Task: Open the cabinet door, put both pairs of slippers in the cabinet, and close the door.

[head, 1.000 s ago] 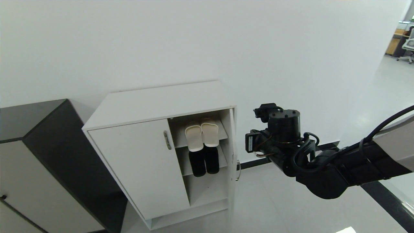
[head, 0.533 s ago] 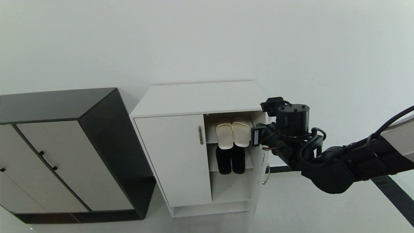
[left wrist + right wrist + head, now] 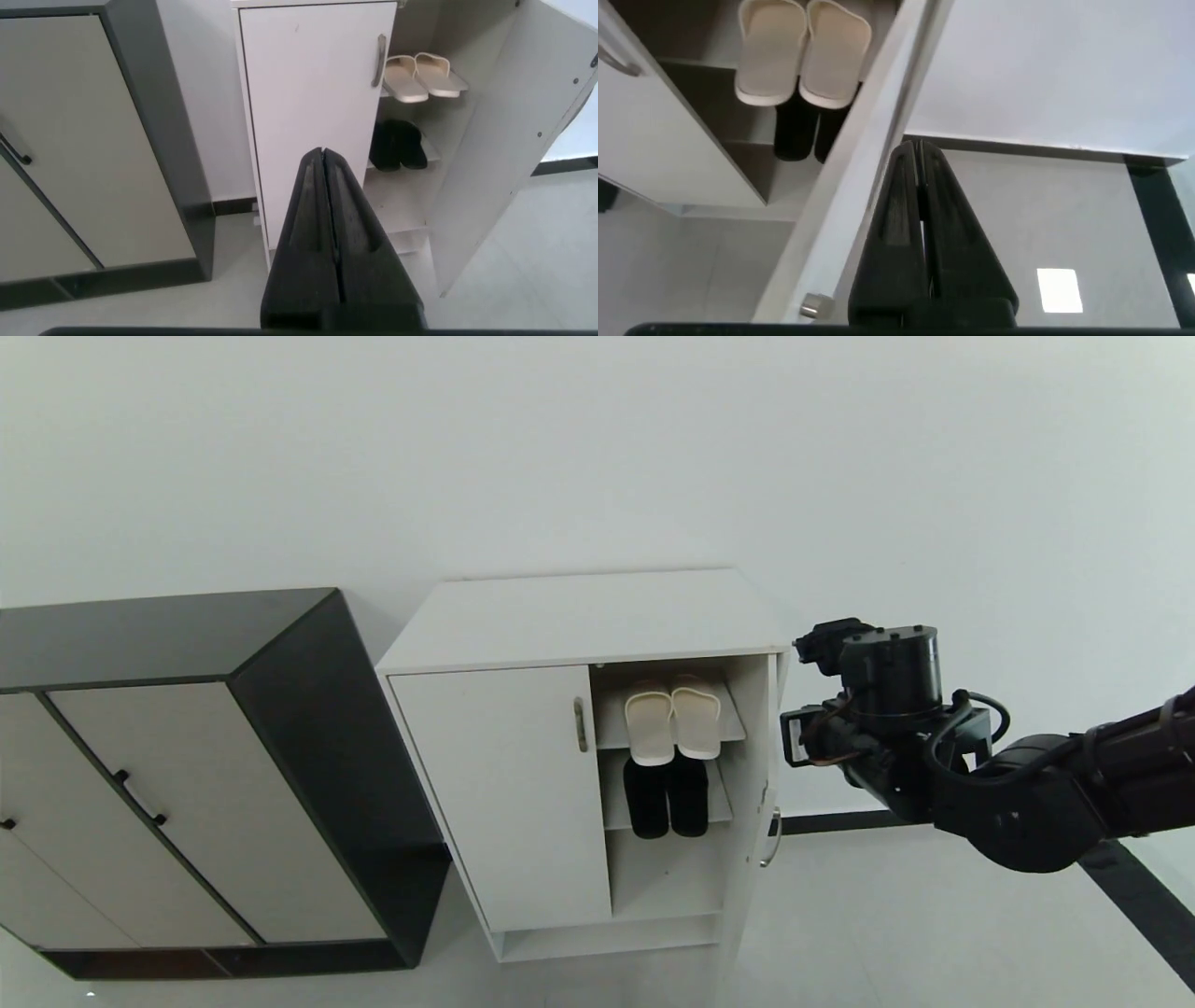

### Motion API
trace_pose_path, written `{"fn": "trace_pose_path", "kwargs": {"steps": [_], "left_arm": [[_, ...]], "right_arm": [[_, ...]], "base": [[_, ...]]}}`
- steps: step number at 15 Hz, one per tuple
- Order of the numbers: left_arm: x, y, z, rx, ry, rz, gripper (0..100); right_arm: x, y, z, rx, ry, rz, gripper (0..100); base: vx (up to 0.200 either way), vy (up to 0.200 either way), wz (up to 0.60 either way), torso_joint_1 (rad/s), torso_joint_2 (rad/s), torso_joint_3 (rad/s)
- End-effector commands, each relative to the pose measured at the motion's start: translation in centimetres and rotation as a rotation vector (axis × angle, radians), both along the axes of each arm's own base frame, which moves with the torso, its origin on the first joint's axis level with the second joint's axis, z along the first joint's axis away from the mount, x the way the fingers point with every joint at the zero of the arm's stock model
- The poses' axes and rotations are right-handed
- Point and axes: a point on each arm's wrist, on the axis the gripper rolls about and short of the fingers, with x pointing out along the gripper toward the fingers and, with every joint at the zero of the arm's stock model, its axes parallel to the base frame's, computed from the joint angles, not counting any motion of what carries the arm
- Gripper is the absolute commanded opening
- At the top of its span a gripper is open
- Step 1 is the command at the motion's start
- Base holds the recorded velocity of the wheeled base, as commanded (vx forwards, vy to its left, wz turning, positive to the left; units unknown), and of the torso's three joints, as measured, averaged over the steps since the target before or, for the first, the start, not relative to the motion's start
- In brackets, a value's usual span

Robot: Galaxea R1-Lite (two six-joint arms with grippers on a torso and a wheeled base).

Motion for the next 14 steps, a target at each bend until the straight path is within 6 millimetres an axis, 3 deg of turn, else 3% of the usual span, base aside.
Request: {"fn": "trace_pose_path", "kwargs": {"steps": [1, 10, 14], "left_arm": [[0.0, 0.0, 0.0, 0.000, 0.001, 0.000, 0], [0.0, 0.0, 0.0, 0.000, 0.001, 0.000, 0], [0.0, 0.0, 0.0, 0.002, 0.001, -0.001, 0]], "right_arm": [[0.1, -0.4, 0.1, -0.001, 0.002, -0.012, 0], [1.2, 0.7, -4.3, -0.063, 0.104, 0.004, 0], [1.1, 2.4, -5.1, 0.025, 0.109, 0.147, 0]], "base": [[0.000, 0.000, 0.00, 0.000, 0.00, 0.000], [0.000, 0.000, 0.00, 0.000, 0.00, 0.000], [0.000, 0.000, 0.00, 0.000, 0.00, 0.000]]}}
